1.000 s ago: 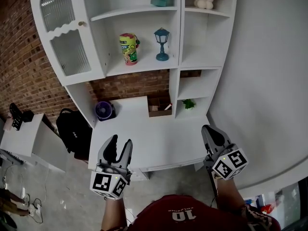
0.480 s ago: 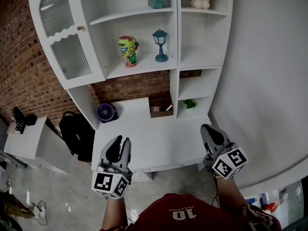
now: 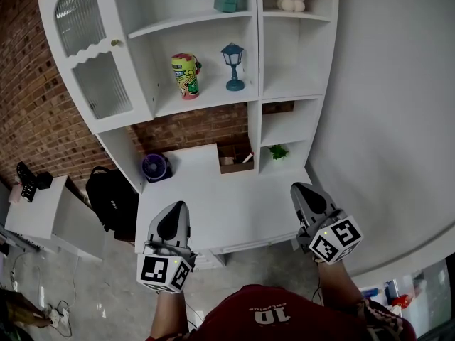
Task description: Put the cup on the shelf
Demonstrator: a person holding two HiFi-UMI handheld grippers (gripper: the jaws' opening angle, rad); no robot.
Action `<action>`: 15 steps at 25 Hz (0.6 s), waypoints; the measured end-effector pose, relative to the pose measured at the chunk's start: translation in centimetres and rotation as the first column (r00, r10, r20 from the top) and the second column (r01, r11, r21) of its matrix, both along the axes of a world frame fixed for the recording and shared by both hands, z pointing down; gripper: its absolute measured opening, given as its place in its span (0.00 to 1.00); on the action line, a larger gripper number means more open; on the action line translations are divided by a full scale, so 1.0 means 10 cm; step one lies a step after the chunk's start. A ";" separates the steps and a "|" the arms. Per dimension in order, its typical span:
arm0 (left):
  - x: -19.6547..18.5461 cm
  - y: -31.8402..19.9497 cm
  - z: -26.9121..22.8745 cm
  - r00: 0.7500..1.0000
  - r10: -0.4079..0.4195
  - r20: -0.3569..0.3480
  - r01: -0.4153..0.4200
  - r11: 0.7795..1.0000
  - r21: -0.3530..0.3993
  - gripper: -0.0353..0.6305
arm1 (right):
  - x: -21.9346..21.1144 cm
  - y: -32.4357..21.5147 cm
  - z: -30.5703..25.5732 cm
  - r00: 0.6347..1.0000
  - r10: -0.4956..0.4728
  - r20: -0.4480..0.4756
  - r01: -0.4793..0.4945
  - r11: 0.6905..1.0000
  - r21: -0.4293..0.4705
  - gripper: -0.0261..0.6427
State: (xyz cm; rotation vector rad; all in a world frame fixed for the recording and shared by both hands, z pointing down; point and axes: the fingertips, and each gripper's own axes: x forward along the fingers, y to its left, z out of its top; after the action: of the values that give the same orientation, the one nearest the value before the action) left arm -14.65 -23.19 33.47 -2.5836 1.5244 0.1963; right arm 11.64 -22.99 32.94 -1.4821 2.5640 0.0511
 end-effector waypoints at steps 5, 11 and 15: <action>-0.05 -0.03 0.06 1.000 -0.016 -0.006 0.016 1.000 -0.025 0.05 | 0.02 0.00 0.05 1.000 0.023 -0.015 -0.023 1.000 -0.010 0.04; -0.09 -0.03 0.14 1.000 -0.025 -0.010 0.024 0.999 -0.043 0.05 | 0.01 -0.02 0.12 0.997 0.052 -0.058 -0.053 0.998 -0.024 0.04; -0.12 -0.01 0.14 1.000 -0.015 -0.022 0.014 0.999 -0.044 0.05 | 0.00 -0.03 0.14 0.997 0.056 -0.054 -0.058 0.998 -0.027 0.04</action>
State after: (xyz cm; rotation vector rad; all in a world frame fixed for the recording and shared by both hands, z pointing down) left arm -15.86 -23.26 34.87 -2.6122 1.5716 0.1934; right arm 11.61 -23.26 34.35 -1.5849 2.5742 0.0633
